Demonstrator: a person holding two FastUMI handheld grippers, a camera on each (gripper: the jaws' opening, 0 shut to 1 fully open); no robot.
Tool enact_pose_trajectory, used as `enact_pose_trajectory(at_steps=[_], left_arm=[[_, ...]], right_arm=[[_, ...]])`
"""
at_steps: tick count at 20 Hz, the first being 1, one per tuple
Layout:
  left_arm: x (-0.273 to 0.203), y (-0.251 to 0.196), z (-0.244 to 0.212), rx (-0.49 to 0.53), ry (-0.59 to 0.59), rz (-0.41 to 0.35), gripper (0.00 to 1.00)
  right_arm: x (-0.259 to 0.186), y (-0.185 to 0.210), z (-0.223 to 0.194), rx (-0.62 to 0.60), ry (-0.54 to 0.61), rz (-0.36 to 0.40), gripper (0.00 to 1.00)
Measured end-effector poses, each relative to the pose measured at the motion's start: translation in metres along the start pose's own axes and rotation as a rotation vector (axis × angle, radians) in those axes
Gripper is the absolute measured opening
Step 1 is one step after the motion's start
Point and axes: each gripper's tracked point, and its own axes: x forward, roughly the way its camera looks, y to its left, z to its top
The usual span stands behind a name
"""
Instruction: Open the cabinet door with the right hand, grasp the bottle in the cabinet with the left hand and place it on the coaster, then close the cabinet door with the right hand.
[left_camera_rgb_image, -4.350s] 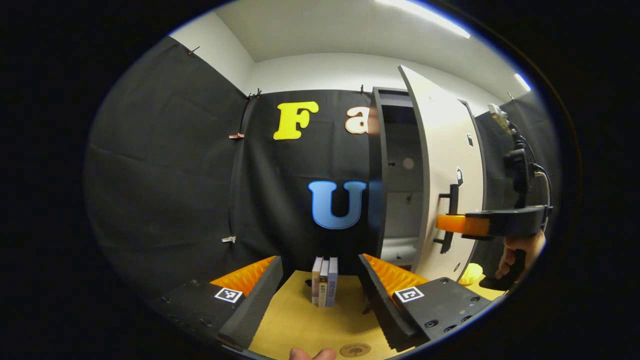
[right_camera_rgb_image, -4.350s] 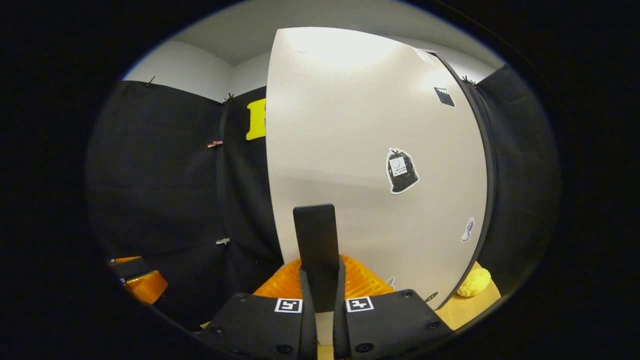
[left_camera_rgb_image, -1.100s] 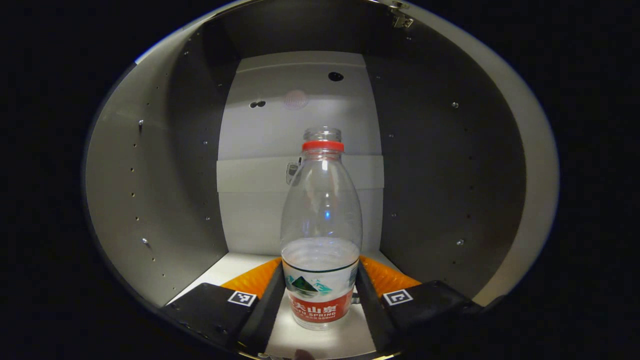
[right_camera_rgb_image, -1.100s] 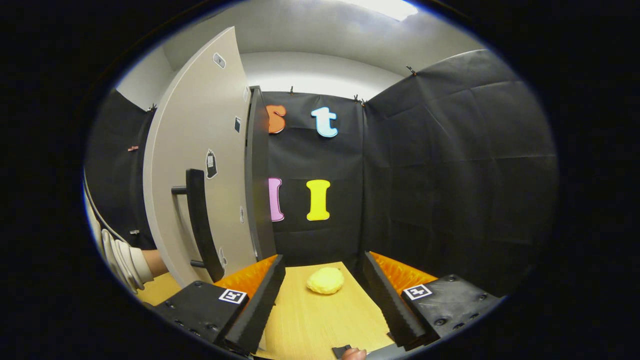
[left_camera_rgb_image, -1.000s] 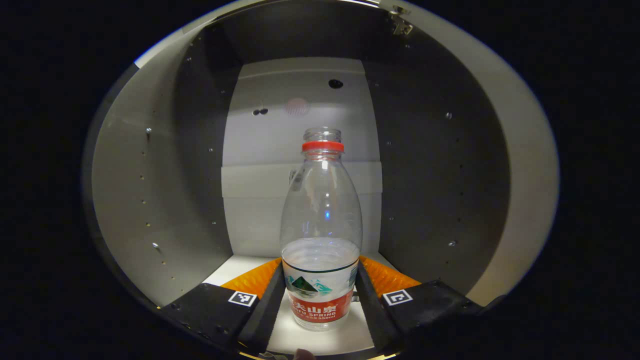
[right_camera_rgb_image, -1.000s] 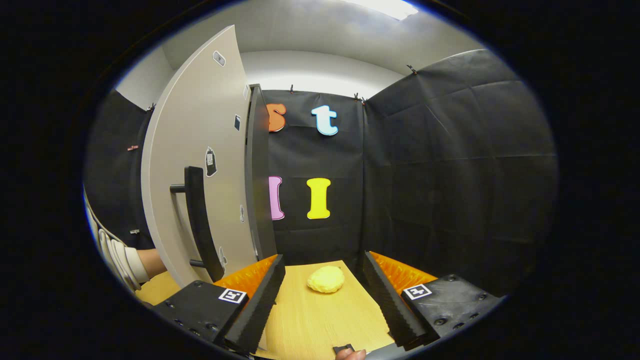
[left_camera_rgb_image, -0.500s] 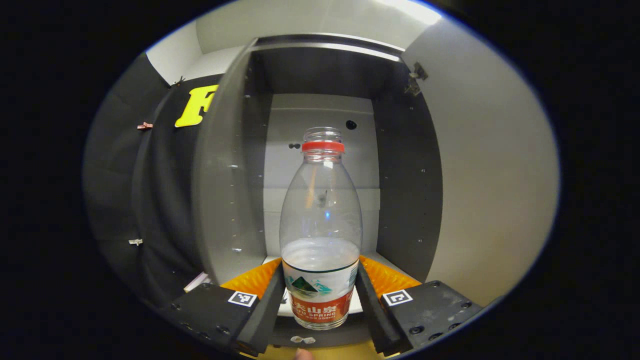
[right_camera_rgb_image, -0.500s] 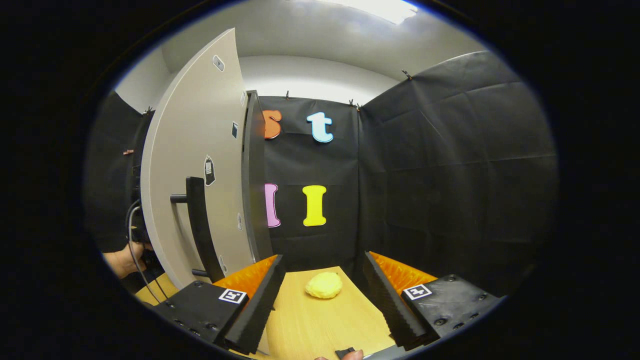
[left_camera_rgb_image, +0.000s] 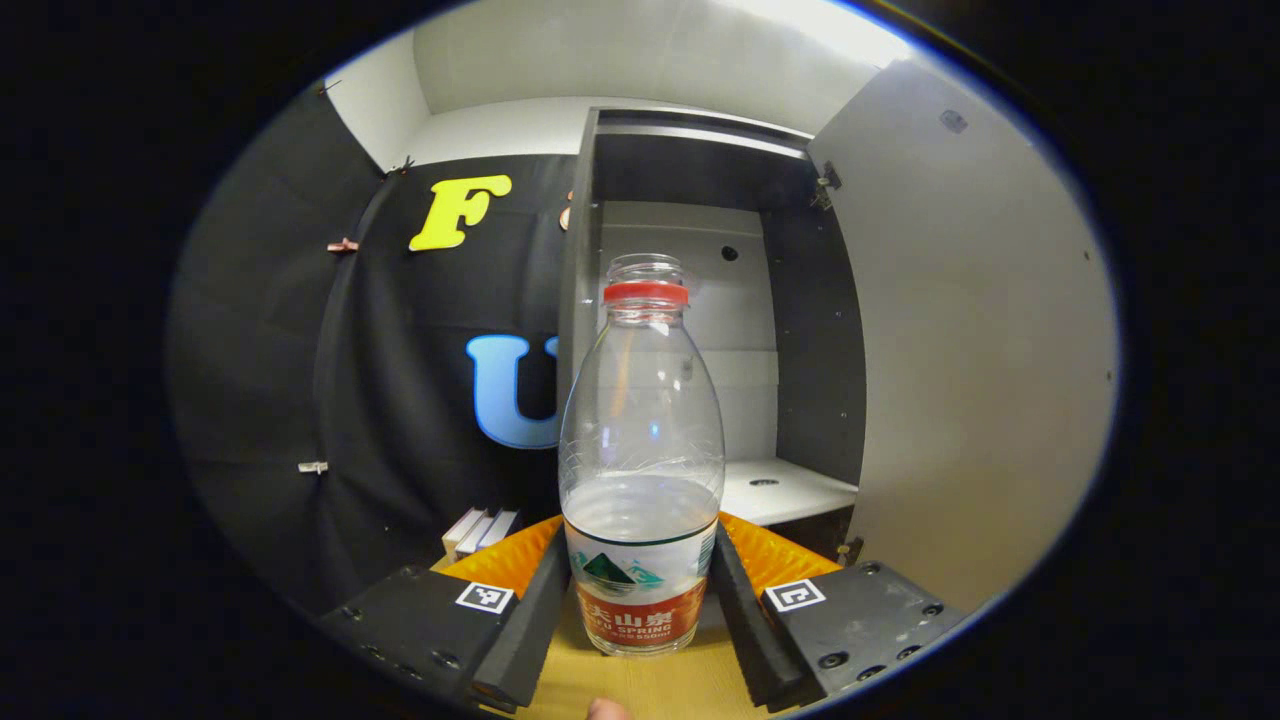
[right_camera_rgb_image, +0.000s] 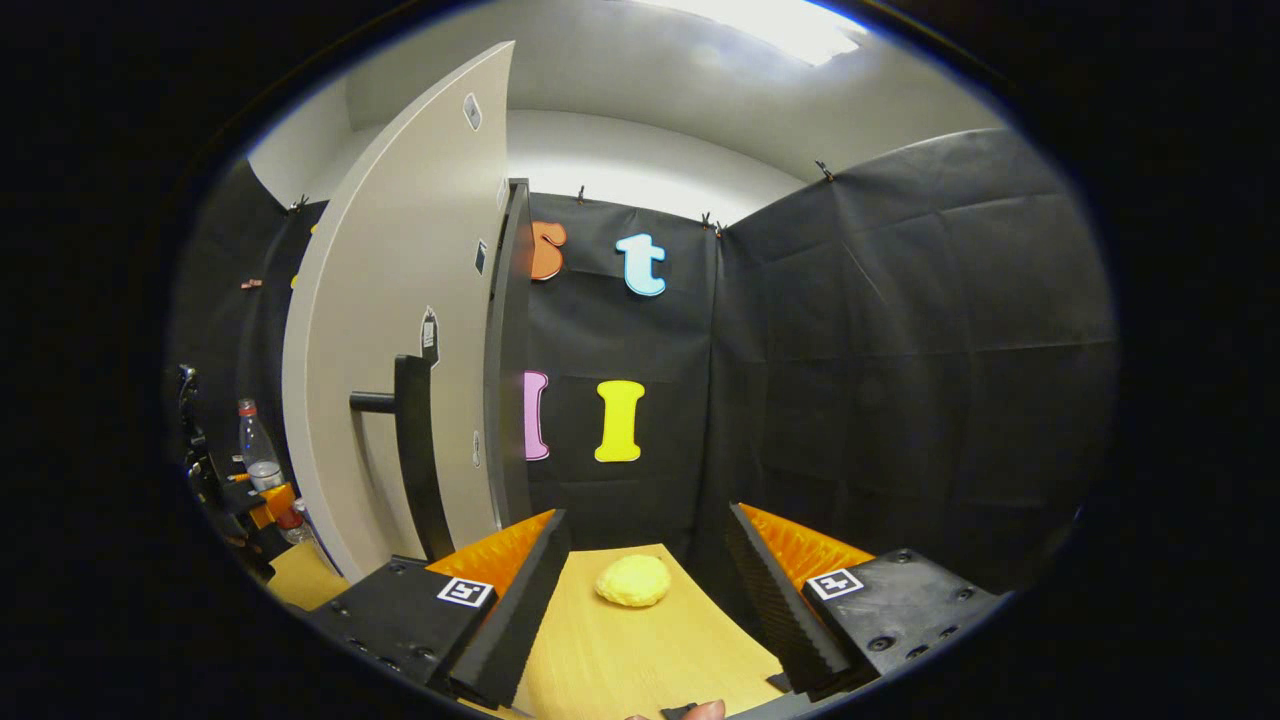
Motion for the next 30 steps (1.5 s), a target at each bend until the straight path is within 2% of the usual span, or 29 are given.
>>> enact_pose_trajectory(at_steps=[5, 7, 11, 16, 17, 18, 21, 22, 23, 27, 28, 30], left_arm=[[-0.043, 0.017, -0.070, 0.063, 0.009, -0.015, 0.77], [-0.056, 0.015, -0.103, 0.052, 0.039, -0.049, 0.77], [-0.075, 0.027, -0.160, 0.035, 0.097, -0.060, 0.77], [-0.095, 0.033, -0.219, 0.016, 0.150, -0.105, 0.78], [-0.097, 0.035, -0.227, 0.008, 0.156, -0.112, 0.77], [-0.097, 0.035, -0.234, -0.005, 0.162, -0.122, 0.78], [-0.098, 0.038, -0.256, -0.012, 0.173, -0.147, 0.79], [-0.099, 0.039, -0.264, -0.008, 0.181, -0.154, 0.78], [-0.099, 0.040, -0.270, -0.005, 0.189, -0.161, 0.79], [-0.100, 0.039, -0.280, -0.010, 0.188, -0.197, 0.80], [-0.100, 0.040, -0.282, -0.008, 0.189, -0.202, 0.81], [-0.100, 0.041, -0.284, -0.018, 0.195, -0.208, 0.81]], right_arm=[[-0.006, 0.007, 0.007, -0.011, -0.011, -0.026, 0.97], [-0.008, 0.009, 0.011, -0.020, -0.013, -0.038, 0.97], [-0.012, 0.014, 0.019, 0.020, -0.010, -0.065, 0.97], [-0.021, 0.021, 0.027, -0.011, -0.010, -0.100, 0.97], [-0.022, 0.022, 0.027, -0.018, -0.009, -0.109, 1.00], [-0.025, 0.022, 0.027, -0.025, -0.005, -0.118, 0.93], [-0.029, 0.023, 0.026, -0.025, 0.016, -0.149, 0.97], [-0.029, 0.024, 0.027, -0.026, 0.016, -0.156, 0.93], [-0.030, 0.025, 0.028, -0.032, 0.016, -0.163, 0.97], [-0.036, 0.031, 0.027, -0.062, 0.026, -0.180, 0.97], [-0.036, 0.030, 0.025, -0.062, 0.032, -0.187, 0.94], [-0.037, 0.031, 0.024, -0.054, 0.035, -0.192, 0.98]])
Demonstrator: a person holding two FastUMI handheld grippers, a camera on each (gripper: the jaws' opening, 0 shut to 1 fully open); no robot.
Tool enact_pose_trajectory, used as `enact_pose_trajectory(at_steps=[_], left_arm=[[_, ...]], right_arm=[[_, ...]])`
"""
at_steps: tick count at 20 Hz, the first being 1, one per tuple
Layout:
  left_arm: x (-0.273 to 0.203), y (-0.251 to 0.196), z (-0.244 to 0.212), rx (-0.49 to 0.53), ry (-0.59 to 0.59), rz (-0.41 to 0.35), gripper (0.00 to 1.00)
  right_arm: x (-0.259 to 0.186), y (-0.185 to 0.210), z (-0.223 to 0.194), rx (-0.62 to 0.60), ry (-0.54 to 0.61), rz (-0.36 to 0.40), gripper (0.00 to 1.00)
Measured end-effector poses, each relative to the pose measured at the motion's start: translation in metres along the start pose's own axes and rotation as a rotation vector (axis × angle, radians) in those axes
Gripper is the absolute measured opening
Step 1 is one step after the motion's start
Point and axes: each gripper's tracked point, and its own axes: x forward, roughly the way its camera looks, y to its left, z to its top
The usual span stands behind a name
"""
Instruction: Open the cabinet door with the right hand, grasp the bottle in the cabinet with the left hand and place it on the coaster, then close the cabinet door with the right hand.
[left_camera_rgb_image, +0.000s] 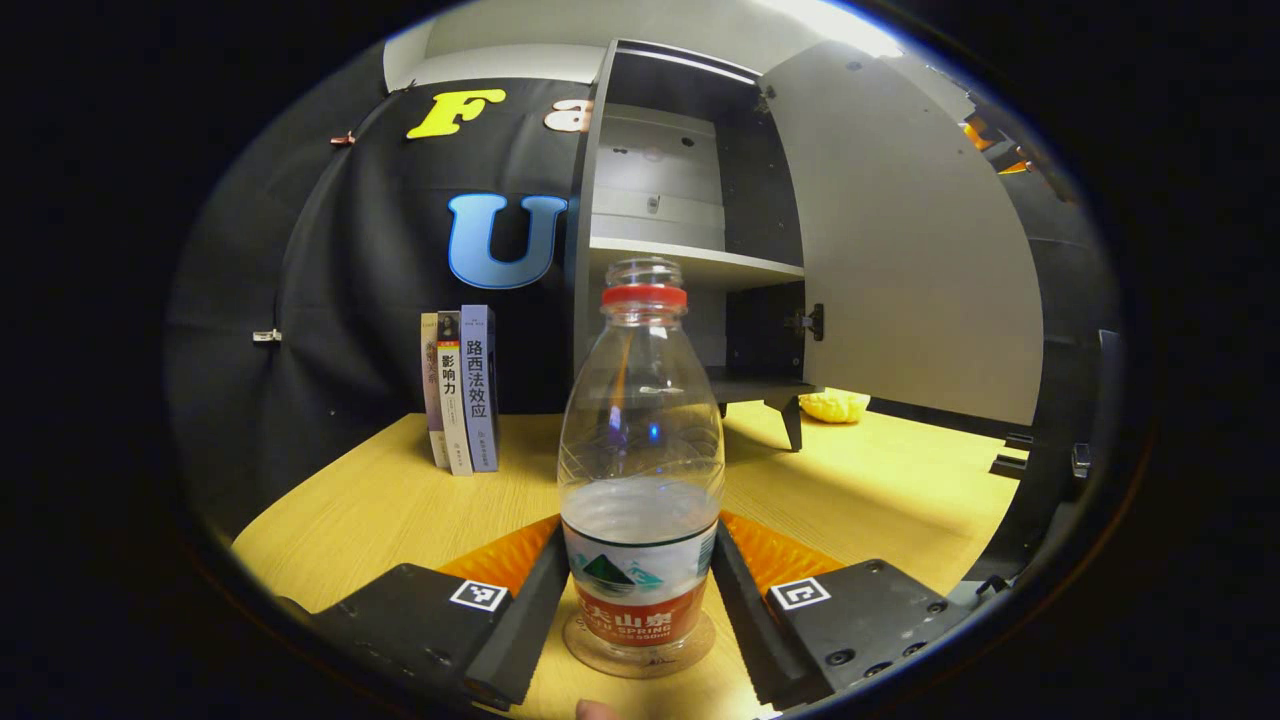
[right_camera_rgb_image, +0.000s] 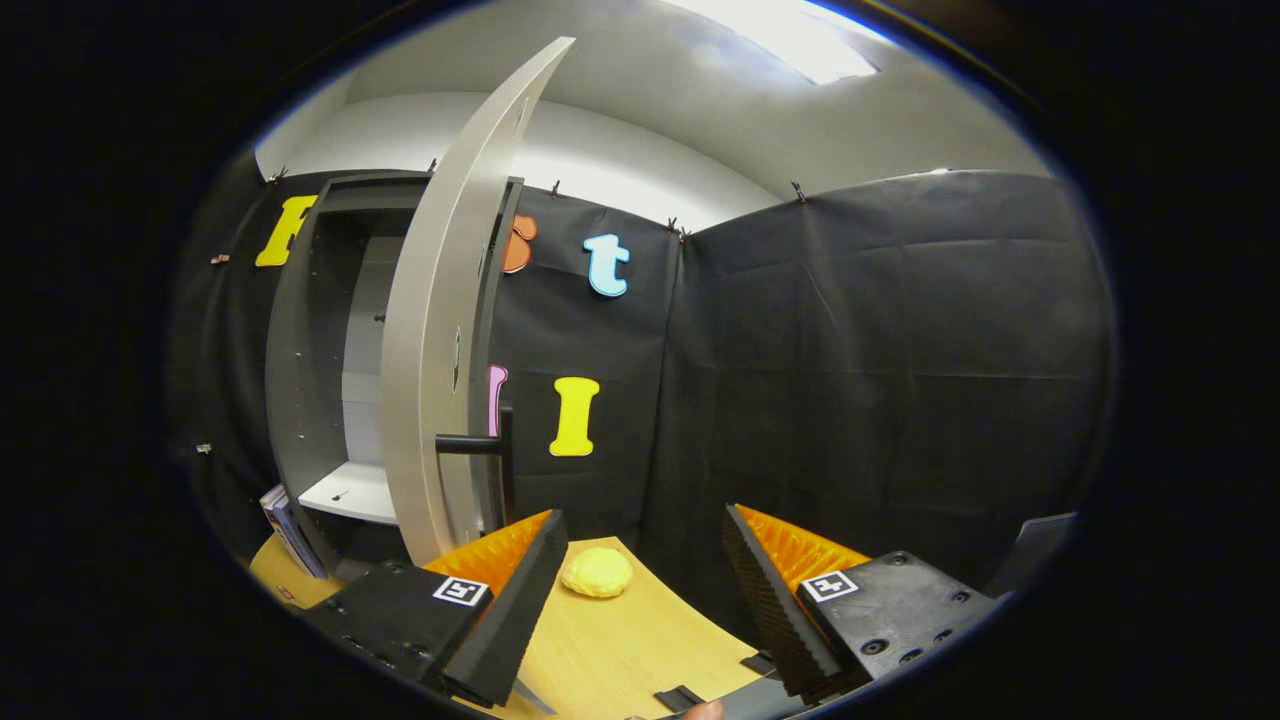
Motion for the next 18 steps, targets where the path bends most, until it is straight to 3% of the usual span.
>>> enact_pose_trajectory(at_steps=[2, 5, 12, 18], left_arm=[[0.000, 0.001, -0.001, -0.007, 0.015, -0.003, 0.82], [-0.003, -0.002, 0.004, -0.005, 0.015, -0.015, 0.95], [-0.005, -0.009, 0.044, 0.005, 0.000, -0.008, 0.95], [-0.014, -0.010, 0.125, -0.034, -0.013, 0.027, 0.95]], right_arm=[[0.000, 0.000, 0.000, 0.003, 0.000, -0.003, 0.97], [0.003, -0.001, -0.003, 0.011, 0.006, 0.000, 0.98], [0.004, -0.002, -0.010, 0.014, 0.010, 0.036, 0.98], [0.010, 0.003, -0.003, 0.045, -0.011, 0.113, 0.96]])
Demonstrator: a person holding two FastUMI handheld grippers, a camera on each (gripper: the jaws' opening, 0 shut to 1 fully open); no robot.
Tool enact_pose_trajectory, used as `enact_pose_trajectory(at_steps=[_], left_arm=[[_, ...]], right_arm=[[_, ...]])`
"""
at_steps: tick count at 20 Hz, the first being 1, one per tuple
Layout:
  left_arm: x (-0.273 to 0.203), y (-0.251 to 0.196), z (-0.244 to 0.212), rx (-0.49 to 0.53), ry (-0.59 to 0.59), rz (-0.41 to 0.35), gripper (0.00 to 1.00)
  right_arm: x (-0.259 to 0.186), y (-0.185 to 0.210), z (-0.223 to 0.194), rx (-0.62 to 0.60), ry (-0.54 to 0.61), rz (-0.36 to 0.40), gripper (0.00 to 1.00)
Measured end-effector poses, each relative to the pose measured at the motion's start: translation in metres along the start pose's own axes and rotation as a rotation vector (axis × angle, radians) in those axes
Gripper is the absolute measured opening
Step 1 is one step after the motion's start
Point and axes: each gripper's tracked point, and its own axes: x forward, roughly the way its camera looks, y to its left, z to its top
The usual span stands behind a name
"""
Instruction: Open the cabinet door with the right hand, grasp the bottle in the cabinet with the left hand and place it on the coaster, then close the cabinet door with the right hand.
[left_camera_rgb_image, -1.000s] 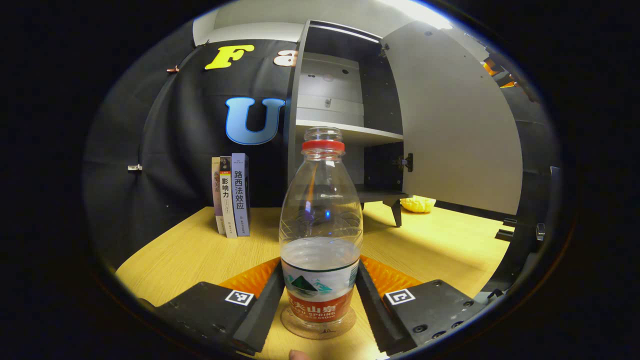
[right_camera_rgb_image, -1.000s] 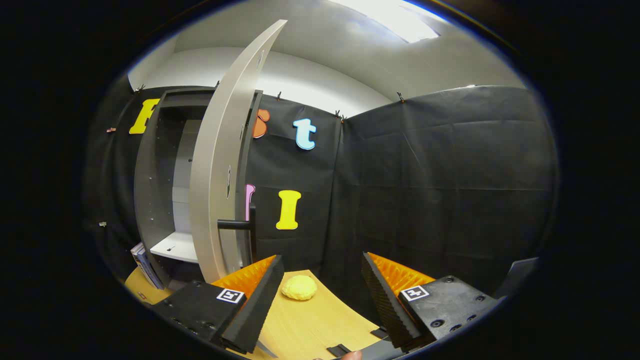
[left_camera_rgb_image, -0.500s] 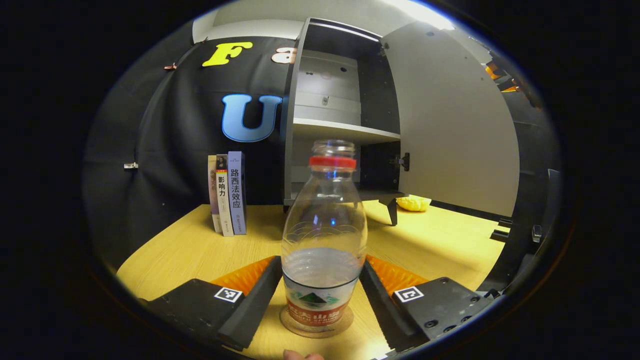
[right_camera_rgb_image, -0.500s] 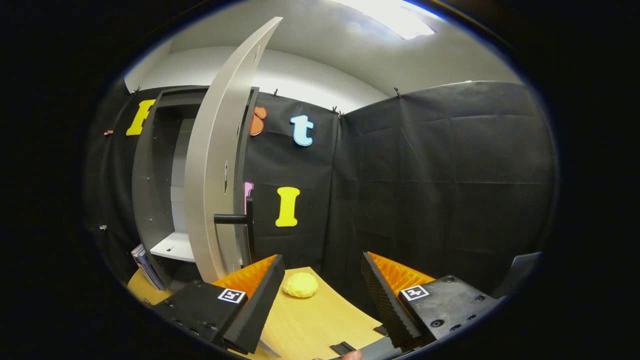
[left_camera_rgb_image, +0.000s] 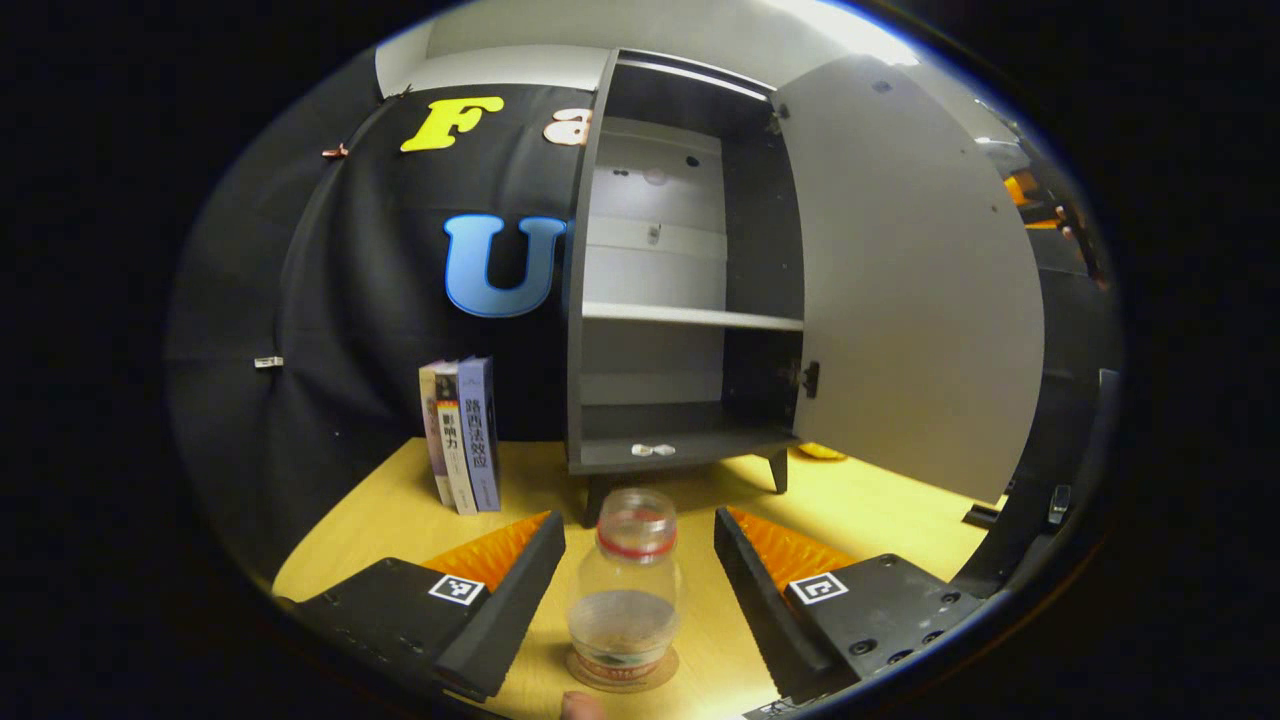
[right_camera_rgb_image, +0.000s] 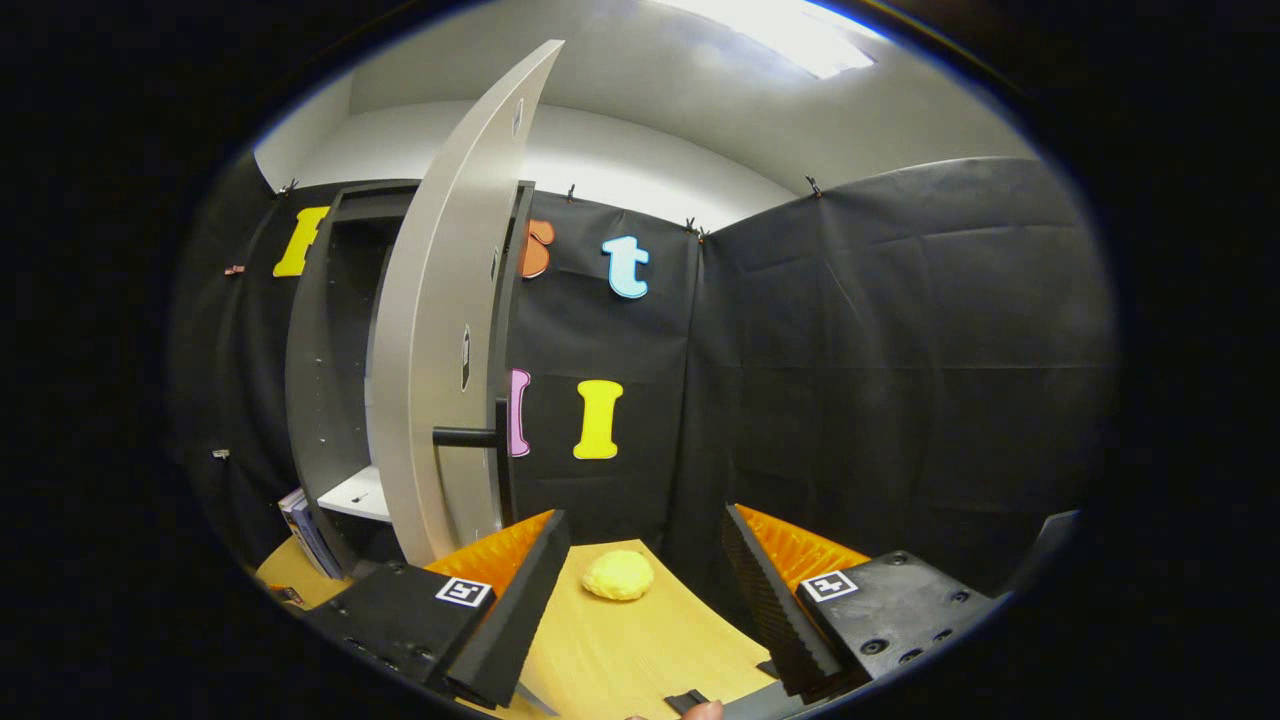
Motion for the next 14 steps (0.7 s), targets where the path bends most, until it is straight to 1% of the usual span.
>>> enact_pose_trajectory(at_steps=[1, 2, 3, 6, 8, 11, 13, 14], left_arm=[[-0.002, -0.002, 0.017, -0.019, -0.002, 0.006, 0.95], [-0.006, -0.001, 0.032, -0.034, 0.002, 0.022, 0.92], [-0.009, 0.000, 0.047, -0.048, 0.010, 0.034, 0.95], [-0.020, 0.012, 0.099, -0.067, -0.019, 0.121, 0.95], [-0.028, 0.016, 0.134, -0.079, -0.058, 0.160, 0.95], [-0.042, 0.026, 0.179, -0.033, -0.081, 0.230, 0.94], [-0.045, 0.027, 0.199, -0.018, -0.085, 0.252, 0.94], [-0.046, 0.026, 0.204, -0.022, -0.082, 0.254, 0.92]], right_arm=[[0.002, 0.000, 0.001, 0.017, 0.002, 0.014, 0.95], [0.005, 0.000, 0.000, 0.032, 0.007, 0.028, 0.95], [0.007, 0.000, -0.001, 0.045, 0.011, 0.041, 0.95], [0.010, 0.001, 0.000, 0.054, 0.005, 0.073, 0.95], [0.010, 0.001, -0.001, 0.052, 0.005, 0.080, 0.96], [0.011, 0.006, -0.001, 0.055, 0.013, 0.084, 0.96], [0.011, 0.005, 0.000, 0.041, 0.009, 0.064, 0.97], [0.008, 0.006, -0.002, 0.044, 0.016, 0.061, 0.96]])
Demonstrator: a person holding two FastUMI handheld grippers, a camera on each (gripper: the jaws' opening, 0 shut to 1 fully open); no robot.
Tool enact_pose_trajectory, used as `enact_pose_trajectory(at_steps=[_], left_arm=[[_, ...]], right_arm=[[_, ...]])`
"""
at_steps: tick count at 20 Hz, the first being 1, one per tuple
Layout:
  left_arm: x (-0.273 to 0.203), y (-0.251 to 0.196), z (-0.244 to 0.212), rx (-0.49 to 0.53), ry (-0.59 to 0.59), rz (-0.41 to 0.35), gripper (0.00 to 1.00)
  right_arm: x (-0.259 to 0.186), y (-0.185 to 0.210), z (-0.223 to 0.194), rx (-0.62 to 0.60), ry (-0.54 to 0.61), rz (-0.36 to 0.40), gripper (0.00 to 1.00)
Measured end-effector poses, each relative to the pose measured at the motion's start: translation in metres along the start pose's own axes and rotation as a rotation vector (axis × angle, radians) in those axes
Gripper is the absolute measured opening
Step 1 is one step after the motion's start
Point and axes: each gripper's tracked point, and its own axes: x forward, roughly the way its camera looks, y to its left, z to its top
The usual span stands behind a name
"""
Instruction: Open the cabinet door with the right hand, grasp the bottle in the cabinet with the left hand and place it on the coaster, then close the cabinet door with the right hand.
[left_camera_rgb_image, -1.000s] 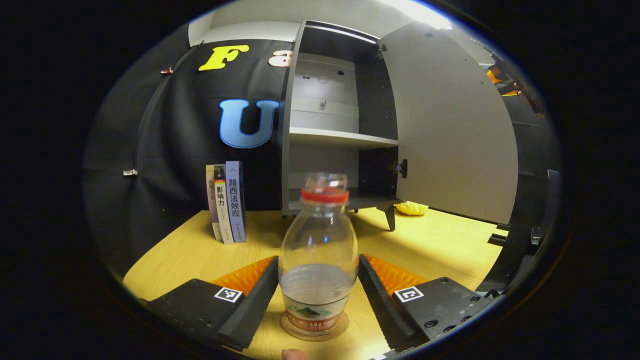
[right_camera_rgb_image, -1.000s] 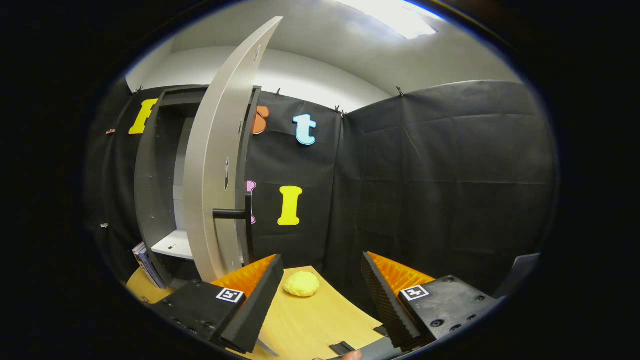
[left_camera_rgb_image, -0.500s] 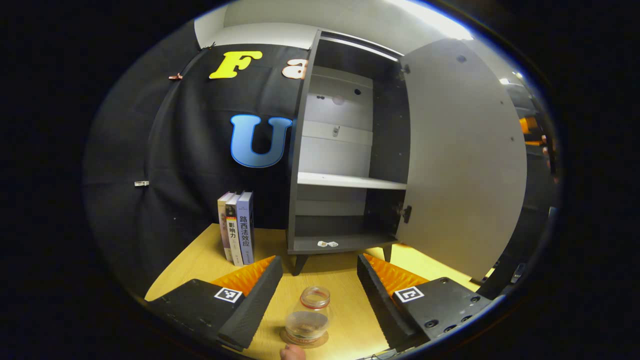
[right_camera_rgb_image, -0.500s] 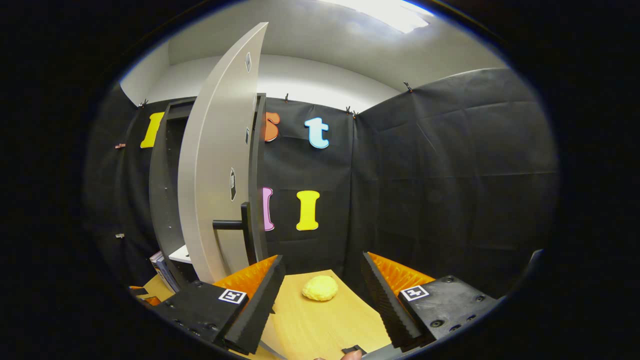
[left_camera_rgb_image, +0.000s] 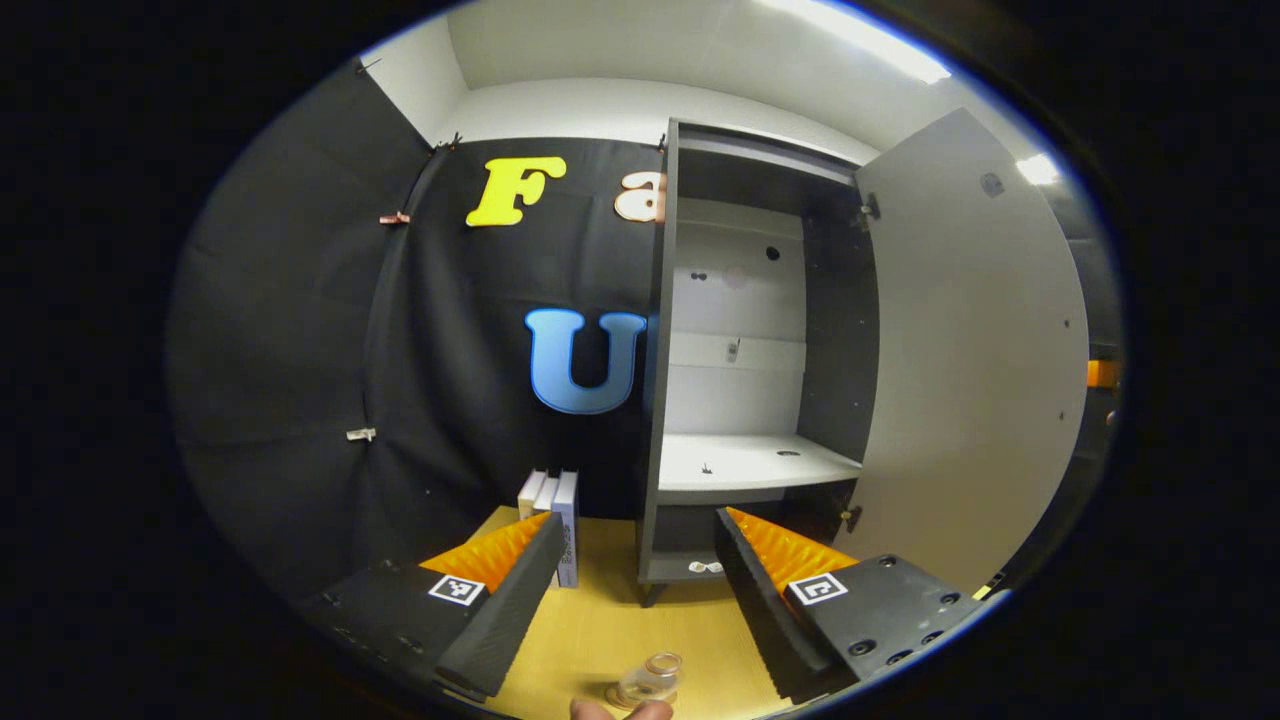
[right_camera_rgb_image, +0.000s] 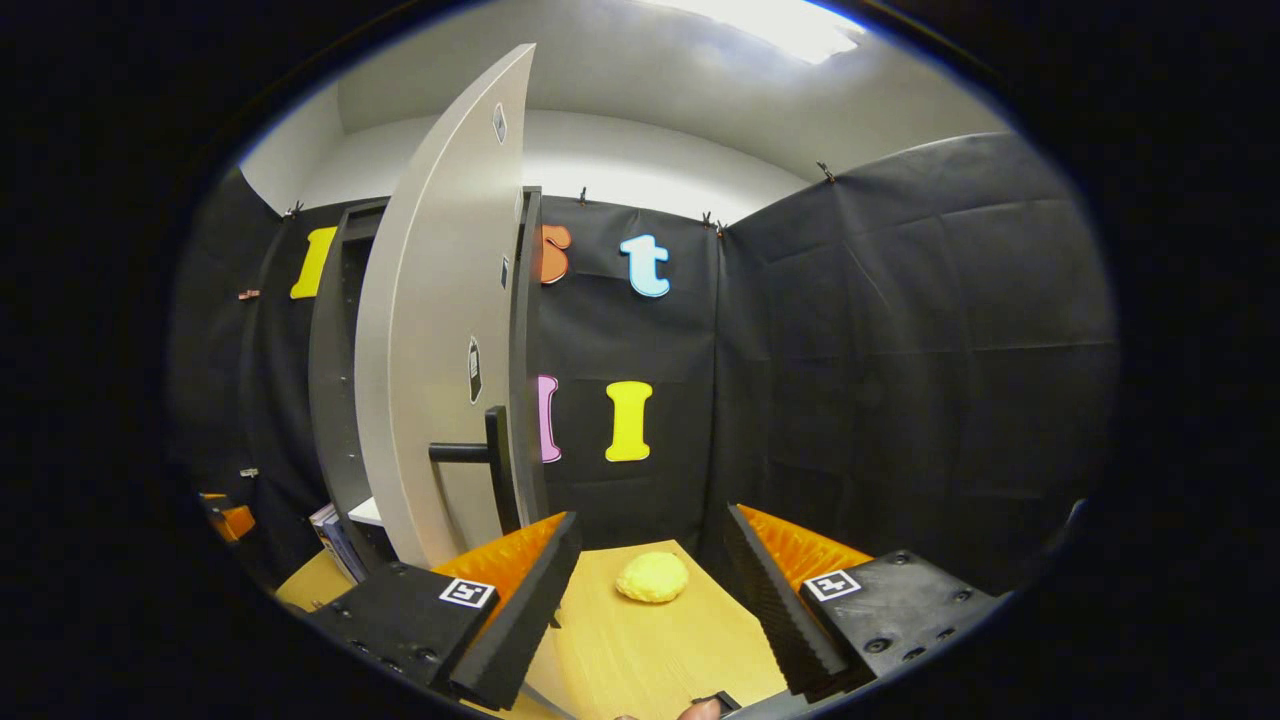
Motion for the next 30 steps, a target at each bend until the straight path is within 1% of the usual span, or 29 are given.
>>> enact_pose_trajectory(at_steps=[2, 3, 6, 7, 8, 9, 14, 18, 19, 20, 21, 22, 25, 29, 30], left_arm=[[-0.003, -0.002, 0.011, -0.009, -0.001, -0.002, 0.95], [-0.004, -0.003, 0.015, -0.009, -0.004, -0.006, 0.95], [-0.006, -0.003, 0.017, 0.013, -0.003, -0.006, 0.95], [-0.007, -0.002, 0.018, 0.024, -0.002, -0.004, 0.92], [-0.006, -0.003, 0.018, 0.029, 0.000, -0.001, 0.95], [-0.006, -0.002, 0.018, 0.029, -0.001, 0.004, 0.95], [-0.012, 0.005, 0.019, 0.021, -0.006, 0.015, 0.95], [-0.019, 0.019, 0.015, 0.015, 0.003, 0.041, 0.95], [-0.022, 0.022, 0.014, 0.014, 0.008, 0.049, 0.95], [-0.024, 0.026, 0.013, 0.018, 0.012, 0.058, 0.92], [-0.027, 0.029, 0.015, 0.025, 0.012, 0.068, 0.95], [-0.029, 0.032, 0.016, 0.032, 0.007, 0.079, 0.92], [-0.036, 0.038, 0.016, 0.036, 0.003, 0.106, 0.95], [-0.042, 0.040, 0.013, 0.018, 0.009, 0.122, 0.95], [-0.044, 0.041, 0.013, 0.018, 0.008, 0.127, 0.92]], right_arm=[[0.000, 0.004, -0.002, 0.031, 0.018, 0.008, 0.96], [0.000, 0.011, -0.003, 0.039, 0.025, 0.021, 0.96], [-0.012, 0.035, -0.005, 0.048, 0.039, 0.056, 0.97], [-0.015, 0.043, -0.005, 0.054, 0.042, 0.069, 0.97], [-0.017, 0.053, -0.006, 0.062, 0.045, 0.084, 0.97], [-0.019, 0.064, -0.007, 0.069, 0.046, 0.105, 0.97], [-0.023, 0.135, -0.014, 0.115, 0.067, 0.252, 0.98], [-0.020, 0.194, -0.020, 0.137, 0.071, 0.367, 0.98], [-0.019, 0.209, -0.026, 0.130, 0.081, 0.403, 0.98], [-0.021, 0.222, -0.033, 0.127, 0.100, 0.440, 0.98], [-0.022, 0.236, -0.040, 0.130, 0.117, 0.473, 0.98], [-0.023, 0.246, -0.044, 0.130, 0.128, 0.497, 0.98], [-0.026, 0.259, -0.051, 0.111, 0.144, 0.527, 0.98], [-0.025, 0.252, -0.044, 0.093, 0.124, 0.522, 0.97], [-0.025, 0.249, -0.044, 0.088, 0.119, 0.516, 0.97]])
